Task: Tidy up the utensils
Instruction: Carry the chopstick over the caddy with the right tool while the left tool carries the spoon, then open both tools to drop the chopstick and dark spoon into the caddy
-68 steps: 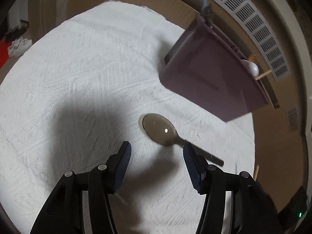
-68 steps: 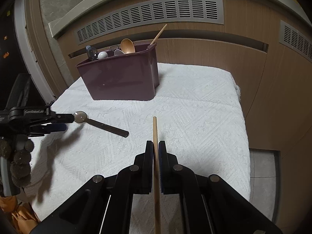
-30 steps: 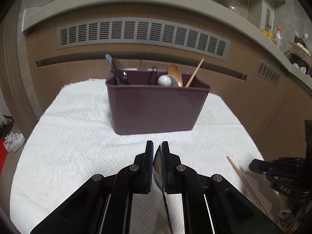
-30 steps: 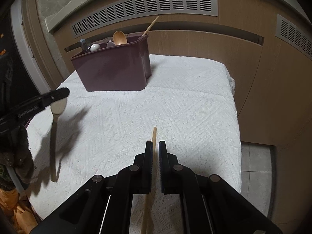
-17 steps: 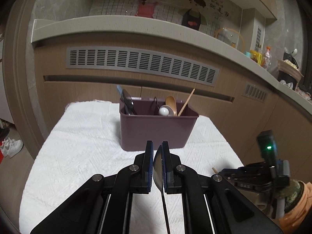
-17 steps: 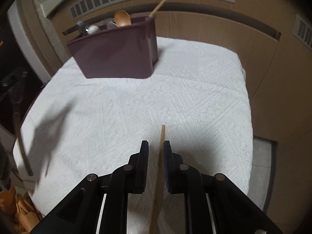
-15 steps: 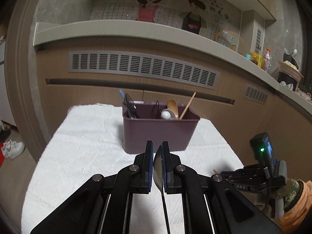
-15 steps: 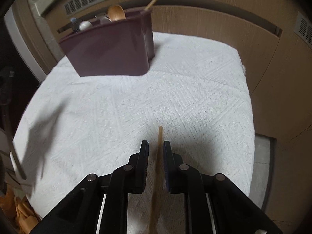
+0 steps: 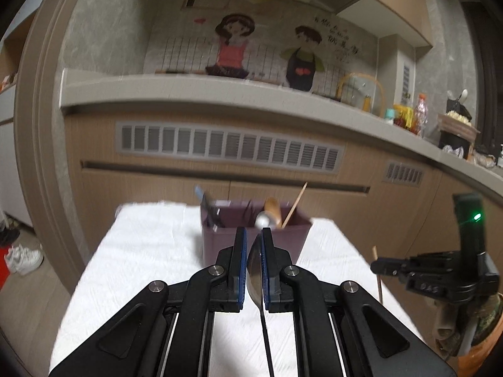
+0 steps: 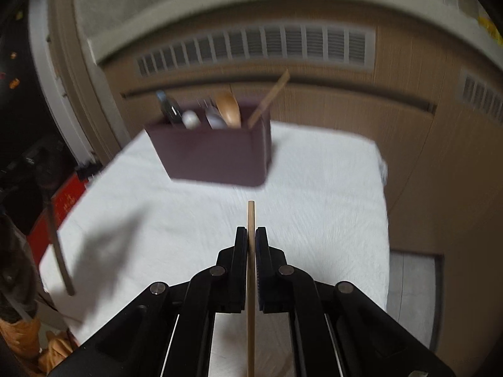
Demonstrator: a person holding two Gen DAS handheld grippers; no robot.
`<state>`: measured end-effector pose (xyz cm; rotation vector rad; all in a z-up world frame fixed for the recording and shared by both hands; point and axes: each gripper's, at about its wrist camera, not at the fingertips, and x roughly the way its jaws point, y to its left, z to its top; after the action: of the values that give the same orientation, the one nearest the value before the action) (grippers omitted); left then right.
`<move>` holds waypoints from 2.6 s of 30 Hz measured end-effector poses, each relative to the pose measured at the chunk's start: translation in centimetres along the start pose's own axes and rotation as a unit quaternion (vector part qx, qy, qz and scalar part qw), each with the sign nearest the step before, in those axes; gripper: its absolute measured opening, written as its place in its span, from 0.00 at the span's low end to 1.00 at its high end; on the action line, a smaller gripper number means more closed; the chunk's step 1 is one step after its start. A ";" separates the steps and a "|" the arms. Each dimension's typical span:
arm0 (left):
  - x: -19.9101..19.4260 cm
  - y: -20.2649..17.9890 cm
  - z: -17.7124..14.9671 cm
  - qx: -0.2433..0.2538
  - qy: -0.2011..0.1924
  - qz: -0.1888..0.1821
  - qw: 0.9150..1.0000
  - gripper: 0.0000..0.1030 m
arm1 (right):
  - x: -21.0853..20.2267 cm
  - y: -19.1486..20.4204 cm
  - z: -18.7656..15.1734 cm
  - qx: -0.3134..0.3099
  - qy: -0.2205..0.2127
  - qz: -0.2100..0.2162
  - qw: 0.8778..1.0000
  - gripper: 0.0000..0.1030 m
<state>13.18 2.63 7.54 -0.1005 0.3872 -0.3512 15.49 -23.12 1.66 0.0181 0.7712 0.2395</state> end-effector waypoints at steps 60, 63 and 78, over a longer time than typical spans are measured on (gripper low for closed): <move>14.1 5.3 5.3 -0.036 -0.002 0.079 0.996 0.83 | 6.7 0.8 11.7 0.016 -0.069 0.008 0.997 0.43; 11.3 4.2 2.7 -0.017 0.007 0.095 0.995 0.88 | 5.4 1.3 9.6 0.027 -0.077 0.006 0.997 0.51; 0.1 -1.1 -8.3 0.024 0.051 0.150 0.987 1.00 | -1.7 4.4 -3.8 0.066 -0.109 -0.066 0.990 0.87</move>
<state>9.71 1.32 -0.03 0.0247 0.4873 -0.0678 10.81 -19.48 0.55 0.1168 0.5661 0.0592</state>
